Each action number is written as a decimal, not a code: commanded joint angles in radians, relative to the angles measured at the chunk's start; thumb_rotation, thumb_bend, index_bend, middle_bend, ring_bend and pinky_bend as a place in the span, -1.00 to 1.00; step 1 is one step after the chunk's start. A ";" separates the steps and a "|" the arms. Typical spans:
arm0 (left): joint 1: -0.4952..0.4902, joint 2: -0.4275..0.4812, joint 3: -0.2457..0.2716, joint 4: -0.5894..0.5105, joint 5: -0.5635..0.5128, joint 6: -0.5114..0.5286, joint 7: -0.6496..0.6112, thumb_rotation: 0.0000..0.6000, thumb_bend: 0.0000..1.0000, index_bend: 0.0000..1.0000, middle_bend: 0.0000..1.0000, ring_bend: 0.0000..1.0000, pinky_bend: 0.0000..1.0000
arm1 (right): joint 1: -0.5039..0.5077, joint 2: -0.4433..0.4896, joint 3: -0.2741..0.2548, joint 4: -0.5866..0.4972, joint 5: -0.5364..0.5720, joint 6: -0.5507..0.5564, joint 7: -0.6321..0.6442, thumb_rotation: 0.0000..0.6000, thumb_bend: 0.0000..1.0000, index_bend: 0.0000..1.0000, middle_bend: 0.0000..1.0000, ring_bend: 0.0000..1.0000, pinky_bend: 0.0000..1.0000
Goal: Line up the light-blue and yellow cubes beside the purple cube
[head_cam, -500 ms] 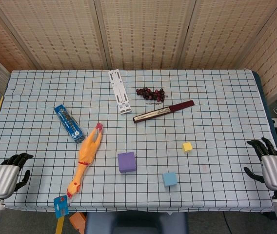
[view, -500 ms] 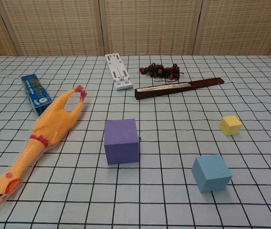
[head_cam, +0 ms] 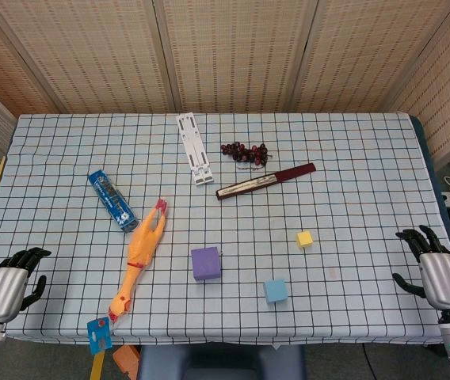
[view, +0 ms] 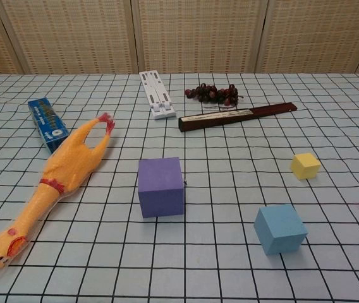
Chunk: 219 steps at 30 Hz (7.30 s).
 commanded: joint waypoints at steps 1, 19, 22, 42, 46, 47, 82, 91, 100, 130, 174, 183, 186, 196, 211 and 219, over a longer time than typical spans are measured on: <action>-0.002 0.003 -0.003 0.008 -0.002 -0.002 -0.022 1.00 -0.02 -0.45 -0.47 -0.50 -0.10 | 0.013 -0.038 0.000 0.054 -0.014 -0.005 -0.026 1.00 -0.81 -0.40 -0.37 -0.49 0.13; -0.002 0.022 0.005 -0.014 -0.014 -0.026 -0.042 1.00 -0.02 -0.44 -0.46 -0.49 -0.07 | 0.177 -0.034 -0.012 -0.080 0.042 -0.301 -0.122 1.00 -0.86 -0.13 0.64 0.67 1.00; -0.004 0.025 0.004 -0.017 -0.019 -0.033 -0.047 1.00 -0.02 -0.44 -0.45 -0.49 -0.06 | 0.211 -0.038 -0.003 -0.106 0.090 -0.359 -0.141 1.00 -0.90 -0.19 0.65 0.68 1.00; -0.015 0.024 -0.005 -0.009 -0.077 -0.088 -0.046 1.00 -0.01 -0.43 -0.43 -0.47 -0.03 | 0.348 -0.112 -0.010 -0.159 0.215 -0.560 -0.104 1.00 -1.00 -0.35 0.66 0.70 1.00; -0.017 0.024 -0.005 -0.010 -0.081 -0.094 -0.047 1.00 -0.02 -0.43 -0.42 -0.47 -0.02 | 0.363 -0.124 -0.015 -0.158 0.221 -0.574 -0.095 1.00 -1.00 -0.35 0.66 0.70 1.00; -0.017 0.024 -0.006 -0.010 -0.081 -0.095 -0.047 1.00 -0.01 -0.43 -0.42 -0.47 -0.02 | 0.367 -0.129 -0.016 -0.157 0.222 -0.577 -0.091 1.00 -1.00 -0.35 0.66 0.70 1.00; -0.027 0.040 0.009 -0.027 -0.082 -0.128 -0.052 1.00 -0.02 -0.41 -0.40 -0.43 0.07 | 0.449 -0.317 -0.035 -0.011 0.246 -0.617 -0.008 1.00 -1.00 -0.23 0.69 0.73 1.00; -0.031 0.045 0.014 -0.037 -0.086 -0.142 -0.045 1.00 -0.02 -0.41 -0.40 -0.43 0.09 | 0.443 -0.345 -0.036 0.016 0.219 -0.587 0.023 1.00 -1.00 -0.10 0.72 0.77 1.00; -0.034 0.046 0.018 -0.041 -0.085 -0.149 -0.038 1.00 -0.01 -0.41 -0.40 -0.43 0.10 | 0.437 -0.409 -0.011 0.080 0.207 -0.538 0.050 1.00 -1.00 0.02 0.73 0.78 1.00; -0.034 0.044 0.018 -0.028 -0.082 -0.144 -0.050 1.00 -0.02 -0.40 -0.39 -0.43 0.11 | 0.537 -0.560 0.082 0.177 0.316 -0.572 -0.011 1.00 -1.00 0.03 0.73 0.78 1.00; -0.039 0.045 0.025 -0.030 -0.077 -0.154 -0.047 1.00 -0.01 -0.40 -0.39 -0.43 0.12 | 0.652 -0.648 0.139 0.310 0.381 -0.660 0.023 1.00 -1.00 0.07 0.74 0.79 1.00; -0.039 0.045 0.028 -0.030 -0.074 -0.155 -0.048 1.00 -0.01 -0.40 -0.39 -0.43 0.12 | 0.660 -0.654 0.136 0.316 0.377 -0.663 0.033 1.00 -1.00 0.07 0.74 0.79 1.00; -0.040 0.046 0.029 -0.031 -0.073 -0.156 -0.049 1.00 -0.01 -0.40 -0.39 -0.43 0.12 | 0.661 -0.657 0.134 0.321 0.378 -0.663 0.035 1.00 -1.00 0.05 0.74 0.79 1.00; -0.041 0.047 0.028 -0.032 -0.072 -0.158 -0.050 1.00 -0.01 -0.40 -0.39 -0.42 0.12 | 0.664 -0.652 0.125 0.324 0.374 -0.673 0.045 1.00 -1.00 -0.33 0.74 0.79 1.00; -0.039 0.046 0.033 -0.033 -0.070 -0.155 -0.042 1.00 -0.01 -0.40 -0.39 -0.42 0.12 | 0.644 -0.565 0.116 0.238 0.372 -0.621 -0.005 1.00 -1.00 -0.47 0.74 0.79 1.00; -0.040 0.046 0.032 -0.039 -0.069 -0.154 -0.030 1.00 -0.01 -0.40 -0.38 -0.42 0.13 | 0.639 -0.519 0.109 0.160 0.474 -0.590 -0.111 1.00 -0.55 -0.22 0.75 0.80 1.00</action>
